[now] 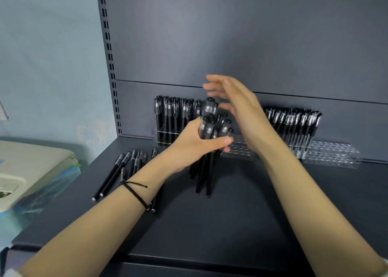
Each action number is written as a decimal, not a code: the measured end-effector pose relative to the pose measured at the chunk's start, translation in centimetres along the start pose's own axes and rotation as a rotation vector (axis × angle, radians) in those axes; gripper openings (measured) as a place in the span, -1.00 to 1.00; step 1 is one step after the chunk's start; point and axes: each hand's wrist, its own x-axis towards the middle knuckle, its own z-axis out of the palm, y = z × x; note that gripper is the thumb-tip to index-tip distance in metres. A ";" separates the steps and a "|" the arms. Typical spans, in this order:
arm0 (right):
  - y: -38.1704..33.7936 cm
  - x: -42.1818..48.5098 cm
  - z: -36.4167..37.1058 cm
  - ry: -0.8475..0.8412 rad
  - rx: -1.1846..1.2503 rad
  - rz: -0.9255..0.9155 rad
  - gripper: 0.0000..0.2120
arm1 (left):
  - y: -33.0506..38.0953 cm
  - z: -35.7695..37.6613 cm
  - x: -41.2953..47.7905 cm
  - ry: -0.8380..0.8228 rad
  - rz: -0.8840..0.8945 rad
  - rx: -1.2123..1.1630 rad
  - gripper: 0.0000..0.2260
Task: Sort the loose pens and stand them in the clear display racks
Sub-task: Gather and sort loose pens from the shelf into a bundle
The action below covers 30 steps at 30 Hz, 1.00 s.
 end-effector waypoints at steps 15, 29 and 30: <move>1.9 0.0 0.7 -0.284 -0.083 0.091 -0.64 | -2.9 0.8 -1.4 -0.156 -0.297 -0.084 -0.89; 2.7 -0.1 -0.1 -0.397 -0.222 0.156 -0.58 | -4.0 1.5 -1.0 -0.169 -0.327 -0.272 -0.91; 2.7 -0.1 -0.2 -0.370 -0.186 0.150 -0.55 | -4.0 1.5 -1.0 -0.177 -0.319 -0.276 -0.91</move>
